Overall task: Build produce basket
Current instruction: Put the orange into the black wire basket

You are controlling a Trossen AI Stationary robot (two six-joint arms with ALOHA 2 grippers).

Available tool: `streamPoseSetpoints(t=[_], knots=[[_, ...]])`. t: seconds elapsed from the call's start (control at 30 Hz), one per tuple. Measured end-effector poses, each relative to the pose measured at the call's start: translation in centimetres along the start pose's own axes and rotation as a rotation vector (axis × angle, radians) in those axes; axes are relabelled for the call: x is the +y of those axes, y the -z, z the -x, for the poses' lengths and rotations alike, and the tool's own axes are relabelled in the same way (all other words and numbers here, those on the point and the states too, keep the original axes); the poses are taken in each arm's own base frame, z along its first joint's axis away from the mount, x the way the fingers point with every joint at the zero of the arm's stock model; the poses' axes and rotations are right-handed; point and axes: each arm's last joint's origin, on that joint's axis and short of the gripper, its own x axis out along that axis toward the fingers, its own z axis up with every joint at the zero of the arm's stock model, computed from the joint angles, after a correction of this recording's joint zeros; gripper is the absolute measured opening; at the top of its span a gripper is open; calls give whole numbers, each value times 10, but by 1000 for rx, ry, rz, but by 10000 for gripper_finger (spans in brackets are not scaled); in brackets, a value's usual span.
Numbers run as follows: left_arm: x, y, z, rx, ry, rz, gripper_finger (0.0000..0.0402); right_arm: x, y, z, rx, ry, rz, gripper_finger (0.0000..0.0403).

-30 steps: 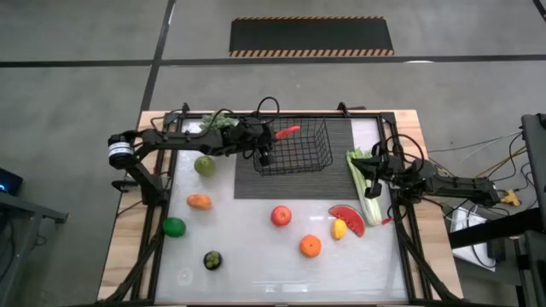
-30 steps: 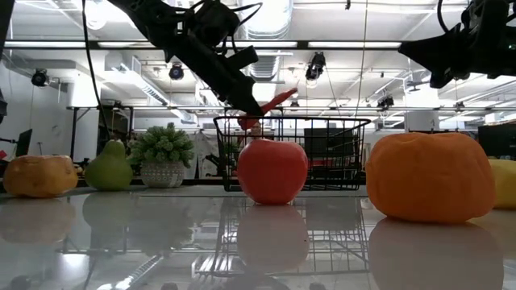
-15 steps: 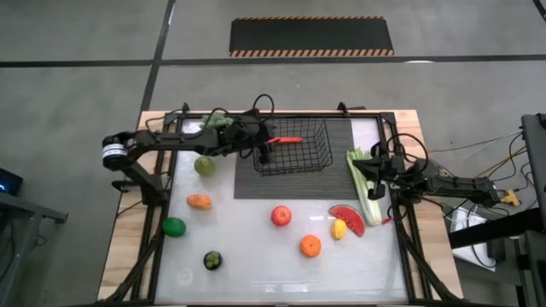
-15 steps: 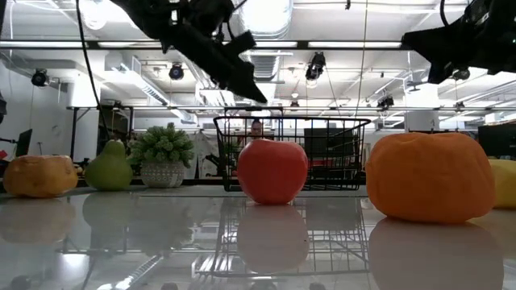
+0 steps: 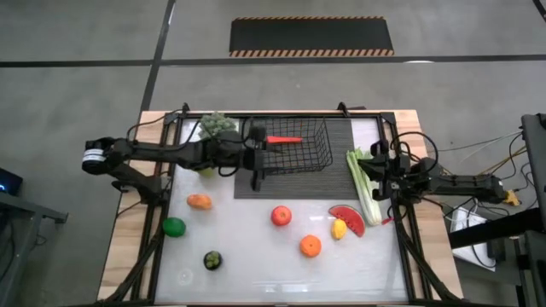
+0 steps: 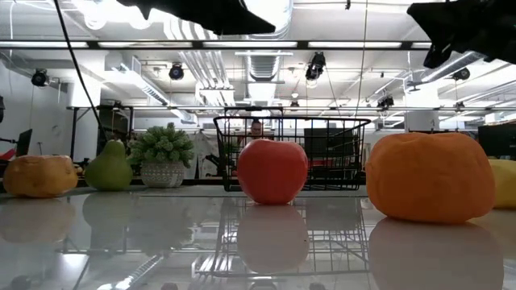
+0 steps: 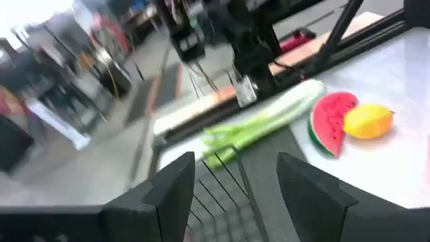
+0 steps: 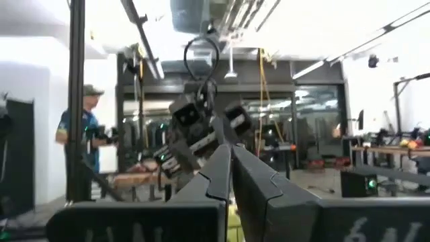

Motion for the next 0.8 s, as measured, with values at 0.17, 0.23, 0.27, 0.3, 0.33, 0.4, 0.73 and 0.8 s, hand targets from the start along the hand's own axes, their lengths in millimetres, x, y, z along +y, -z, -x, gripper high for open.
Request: streamPoseSetpoints(t=[0.17,0.23,0.27,0.3,0.33,0.4,0.73,0.8], knots=[[-2,4,2,-54,-37,-25,193,4,-10,-16,51,-44,-1,9],[-4,7,4,-58,-38,-26,193,7,-10,-26,94,-64,12,9],[-6,9,6,-56,-34,-26,193,9,-8,-32,135,-77,11,9],[-7,9,8,-58,-32,-22,193,11,-6,-38,166,-90,4,9],[-9,9,10,-62,-30,-10,193,14,-4,-43,202,-106,0,9],[-12,10,17,-69,-22,8,193,21,-1,-53,271,-145,-7,9],[-25,10,62,-149,-18,44,193,56,-11,-96,692,-205,-32,9],[-25,11,70,-180,-34,67,193,64,-18,-108,735,-217,-18,9]])
